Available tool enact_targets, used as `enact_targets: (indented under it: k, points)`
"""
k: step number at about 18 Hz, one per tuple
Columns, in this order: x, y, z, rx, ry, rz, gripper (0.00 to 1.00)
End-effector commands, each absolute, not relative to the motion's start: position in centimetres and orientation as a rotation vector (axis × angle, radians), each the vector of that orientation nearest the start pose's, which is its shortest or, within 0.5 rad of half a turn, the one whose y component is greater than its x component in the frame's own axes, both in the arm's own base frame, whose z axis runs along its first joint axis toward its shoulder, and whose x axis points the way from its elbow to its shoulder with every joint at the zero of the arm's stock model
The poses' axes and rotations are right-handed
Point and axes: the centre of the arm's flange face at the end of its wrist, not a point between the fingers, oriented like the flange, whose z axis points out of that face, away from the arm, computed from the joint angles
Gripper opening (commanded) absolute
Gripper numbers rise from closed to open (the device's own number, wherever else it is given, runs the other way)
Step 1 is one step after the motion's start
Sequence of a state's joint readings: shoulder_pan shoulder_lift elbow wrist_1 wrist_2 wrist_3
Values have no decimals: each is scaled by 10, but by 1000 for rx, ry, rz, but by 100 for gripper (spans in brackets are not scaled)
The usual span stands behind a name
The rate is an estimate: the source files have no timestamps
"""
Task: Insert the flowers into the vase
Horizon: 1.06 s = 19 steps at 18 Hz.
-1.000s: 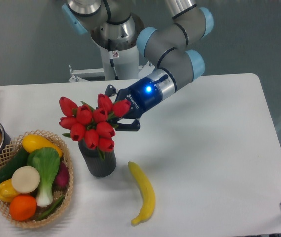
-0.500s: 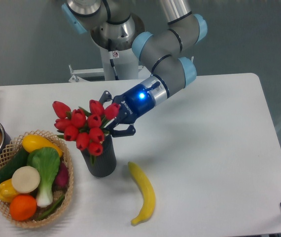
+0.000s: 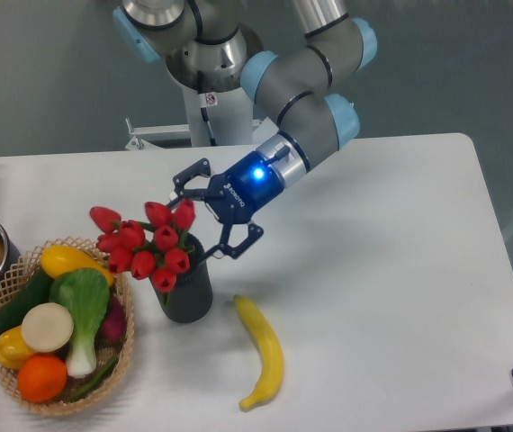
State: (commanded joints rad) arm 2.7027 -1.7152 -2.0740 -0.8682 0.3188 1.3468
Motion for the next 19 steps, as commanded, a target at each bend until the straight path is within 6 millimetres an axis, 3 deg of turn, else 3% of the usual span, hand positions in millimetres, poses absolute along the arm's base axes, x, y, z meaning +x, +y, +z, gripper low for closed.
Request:
enact_targets:
  k: [5, 10, 13, 18, 19]
  points:
    - [-361, 372, 367, -2170, 286, -103, 100]
    - [-396, 357, 387, -2473, 291, 137, 100]
    - [-428, 352, 384, -2621, 273, 219, 100]
    - [-468, 340, 344, -2894, 244, 261, 100]
    - [-473, 340, 344, -2912, 243, 273, 100]
